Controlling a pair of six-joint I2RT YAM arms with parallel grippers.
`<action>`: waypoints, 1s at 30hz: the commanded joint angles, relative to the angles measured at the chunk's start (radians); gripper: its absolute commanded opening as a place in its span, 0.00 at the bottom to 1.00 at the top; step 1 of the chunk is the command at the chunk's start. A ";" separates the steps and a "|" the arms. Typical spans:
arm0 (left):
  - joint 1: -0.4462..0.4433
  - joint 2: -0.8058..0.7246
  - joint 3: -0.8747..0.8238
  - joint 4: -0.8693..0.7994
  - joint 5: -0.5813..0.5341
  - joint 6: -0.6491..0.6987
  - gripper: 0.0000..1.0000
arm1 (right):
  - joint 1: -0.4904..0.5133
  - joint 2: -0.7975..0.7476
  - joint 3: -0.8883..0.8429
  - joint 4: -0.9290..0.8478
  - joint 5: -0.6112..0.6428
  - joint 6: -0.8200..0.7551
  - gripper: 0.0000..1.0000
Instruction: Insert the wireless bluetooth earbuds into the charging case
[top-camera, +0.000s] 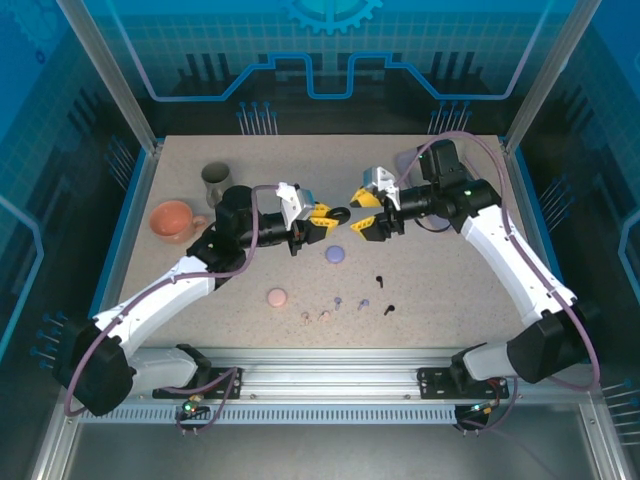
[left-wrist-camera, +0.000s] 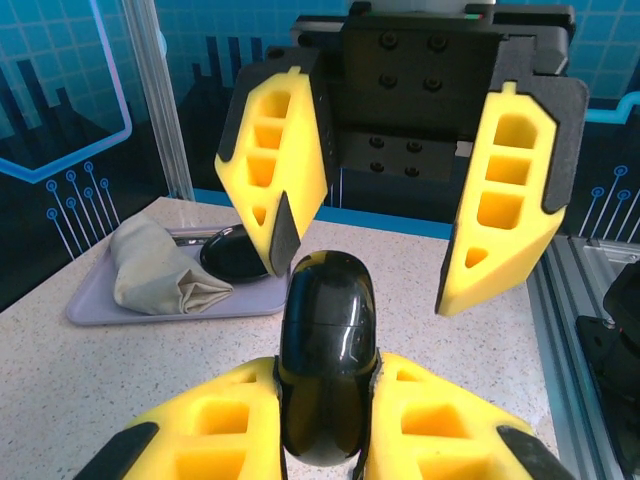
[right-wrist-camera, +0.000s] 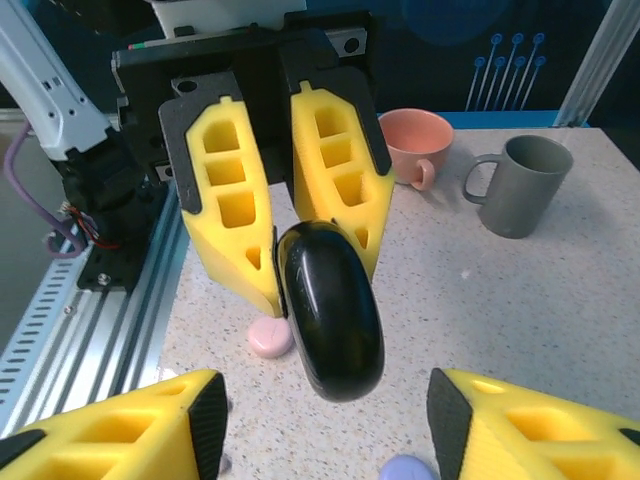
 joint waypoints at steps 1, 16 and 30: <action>-0.007 -0.023 0.033 -0.013 0.039 0.034 0.00 | 0.016 0.025 0.038 -0.026 -0.061 -0.012 0.54; -0.011 -0.019 0.038 -0.019 0.044 0.028 0.00 | 0.037 0.062 0.072 -0.074 -0.073 -0.022 0.31; -0.014 0.000 0.064 -0.093 0.062 0.056 0.32 | 0.044 0.061 0.098 -0.113 -0.061 -0.047 0.20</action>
